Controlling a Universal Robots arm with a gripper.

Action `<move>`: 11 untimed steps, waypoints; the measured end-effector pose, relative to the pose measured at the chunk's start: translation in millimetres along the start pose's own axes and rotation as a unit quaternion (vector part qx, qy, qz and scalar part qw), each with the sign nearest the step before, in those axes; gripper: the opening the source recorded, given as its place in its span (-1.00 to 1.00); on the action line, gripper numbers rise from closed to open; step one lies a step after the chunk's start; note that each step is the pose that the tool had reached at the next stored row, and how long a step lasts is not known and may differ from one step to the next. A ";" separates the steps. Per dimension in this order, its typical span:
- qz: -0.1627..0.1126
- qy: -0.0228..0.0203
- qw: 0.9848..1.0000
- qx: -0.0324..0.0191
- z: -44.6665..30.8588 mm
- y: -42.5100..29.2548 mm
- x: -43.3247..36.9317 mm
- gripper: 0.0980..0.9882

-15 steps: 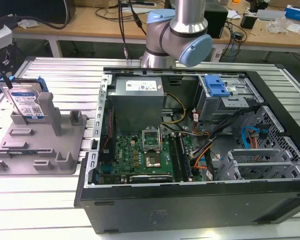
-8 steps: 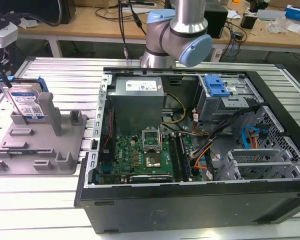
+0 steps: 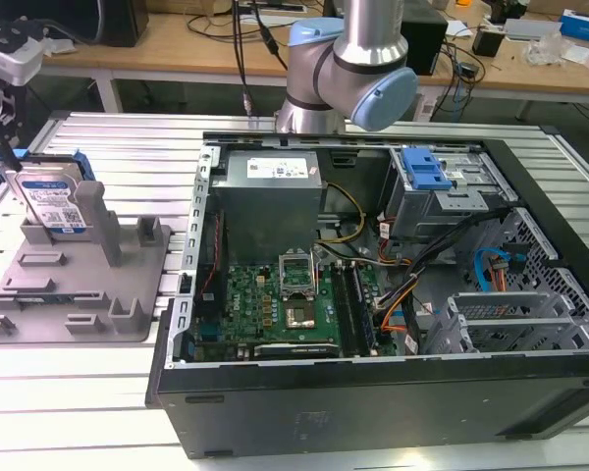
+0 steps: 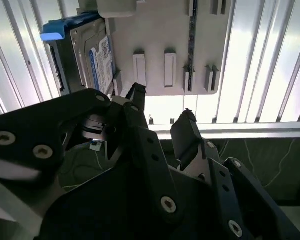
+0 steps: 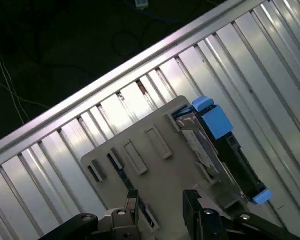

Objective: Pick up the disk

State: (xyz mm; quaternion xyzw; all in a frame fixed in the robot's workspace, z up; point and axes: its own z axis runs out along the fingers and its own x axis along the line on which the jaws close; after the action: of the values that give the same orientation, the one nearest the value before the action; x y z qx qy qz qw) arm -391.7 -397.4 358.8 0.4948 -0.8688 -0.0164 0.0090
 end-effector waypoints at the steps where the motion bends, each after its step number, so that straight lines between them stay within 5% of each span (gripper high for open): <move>1: -0.017 0.001 1.000 0.000 0.1 0.0 0.0 -0.14; 5: -0.054 0.002 0.999 0.000 0.4 0.0 0.0 -0.14; 11: -0.123 0.004 0.992 0.002 0.7 -1.2 -0.7 -0.14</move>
State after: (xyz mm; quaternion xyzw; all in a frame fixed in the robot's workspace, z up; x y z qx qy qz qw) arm -390.4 -397.4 358.0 0.5978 -0.8015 -0.0141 0.0095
